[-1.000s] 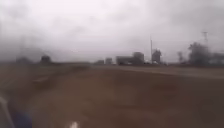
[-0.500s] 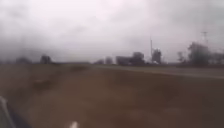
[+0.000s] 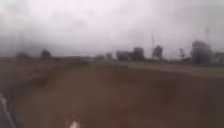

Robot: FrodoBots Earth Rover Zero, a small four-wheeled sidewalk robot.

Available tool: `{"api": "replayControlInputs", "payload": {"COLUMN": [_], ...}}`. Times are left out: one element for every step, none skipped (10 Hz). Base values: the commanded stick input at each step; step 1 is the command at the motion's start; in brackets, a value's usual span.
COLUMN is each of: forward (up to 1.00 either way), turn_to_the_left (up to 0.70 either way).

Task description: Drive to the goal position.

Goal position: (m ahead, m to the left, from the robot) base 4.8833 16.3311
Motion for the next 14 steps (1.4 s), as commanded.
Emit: {"api": "replayControlInputs", "payload": {"forward": [0.70, 0.70, 0.70, 0.70, 0.70, 0.70, 0.70, 0.70, 0.70, 0.70, 0.70, 0.70, 0.70, 0.70], "turn_to_the_left": [0.00, 0.29, 0.35, 0.35, 0.35, 0.35, 0.35, 0.35, 0.35, 0.35, 0.35, 0.35, 0.35, 0.35]}}
